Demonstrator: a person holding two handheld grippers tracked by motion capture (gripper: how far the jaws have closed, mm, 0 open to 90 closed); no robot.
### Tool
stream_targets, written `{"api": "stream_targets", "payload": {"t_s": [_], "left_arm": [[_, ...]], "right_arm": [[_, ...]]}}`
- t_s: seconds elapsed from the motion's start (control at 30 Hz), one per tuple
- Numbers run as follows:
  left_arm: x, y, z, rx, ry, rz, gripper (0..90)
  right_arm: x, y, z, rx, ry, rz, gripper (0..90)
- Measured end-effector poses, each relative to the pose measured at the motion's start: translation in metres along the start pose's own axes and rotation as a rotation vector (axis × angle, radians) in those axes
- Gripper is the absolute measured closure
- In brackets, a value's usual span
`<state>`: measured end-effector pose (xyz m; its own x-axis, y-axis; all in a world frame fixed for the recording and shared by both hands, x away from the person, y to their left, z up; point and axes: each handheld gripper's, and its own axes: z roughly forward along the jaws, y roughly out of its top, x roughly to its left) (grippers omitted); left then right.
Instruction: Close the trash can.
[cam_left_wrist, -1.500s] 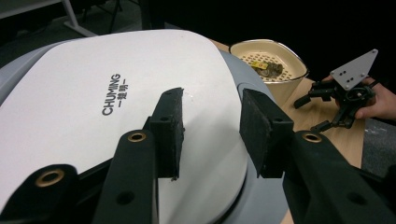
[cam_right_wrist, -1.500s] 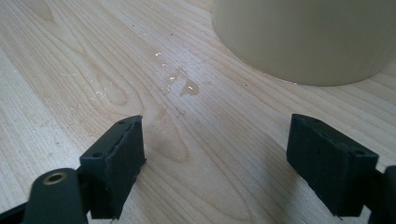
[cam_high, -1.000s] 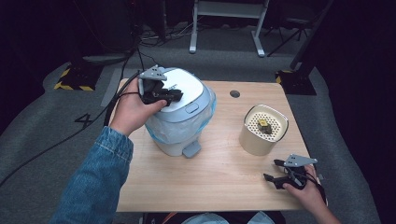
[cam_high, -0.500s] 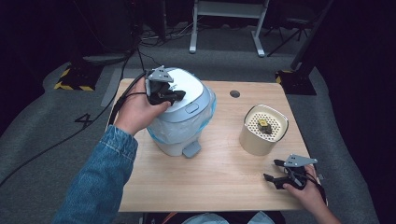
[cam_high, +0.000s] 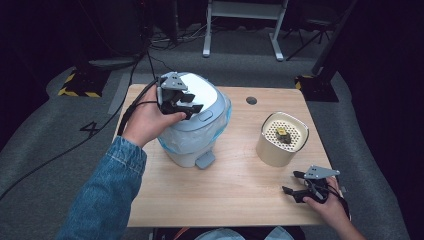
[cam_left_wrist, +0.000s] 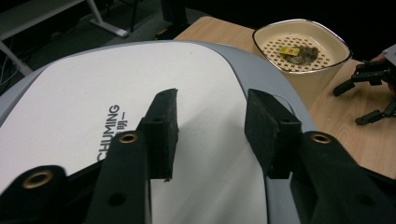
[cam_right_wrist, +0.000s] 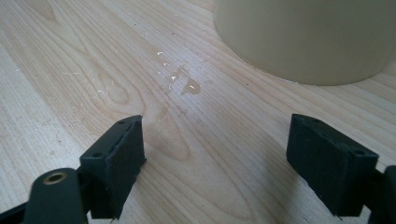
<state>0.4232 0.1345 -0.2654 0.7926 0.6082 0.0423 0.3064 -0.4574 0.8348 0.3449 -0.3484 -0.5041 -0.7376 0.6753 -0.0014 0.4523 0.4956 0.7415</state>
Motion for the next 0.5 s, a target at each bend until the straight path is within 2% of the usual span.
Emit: {"api": "stream_targets", "payload": {"t_s": [0.07, 0.27, 0.43, 0.5], "left_arm": [[-0.001, 0.0, -0.005, -0.034, -0.015, -0.012, 47.7], [-0.007, -0.003, -0.027, -0.065, -0.02, -0.007, 43.4], [-0.014, -0.014, -0.047, -0.073, 0.001, -0.014, 42.9], [-0.017, -0.022, -0.056, -0.06, 0.024, 0.006, 43.3]], "right_arm": [[0.0, 0.0, 0.0, 0.0, 0.0, 0.0, 19.7], [0.0, 0.0, 0.0, 0.0, 0.0, 0.0, 19.7], [-0.002, 0.0, 0.0, -0.001, 0.013, -0.007, 19.8], [-0.002, 0.0, 0.0, 0.0, 0.014, -0.008, 19.8]]}}
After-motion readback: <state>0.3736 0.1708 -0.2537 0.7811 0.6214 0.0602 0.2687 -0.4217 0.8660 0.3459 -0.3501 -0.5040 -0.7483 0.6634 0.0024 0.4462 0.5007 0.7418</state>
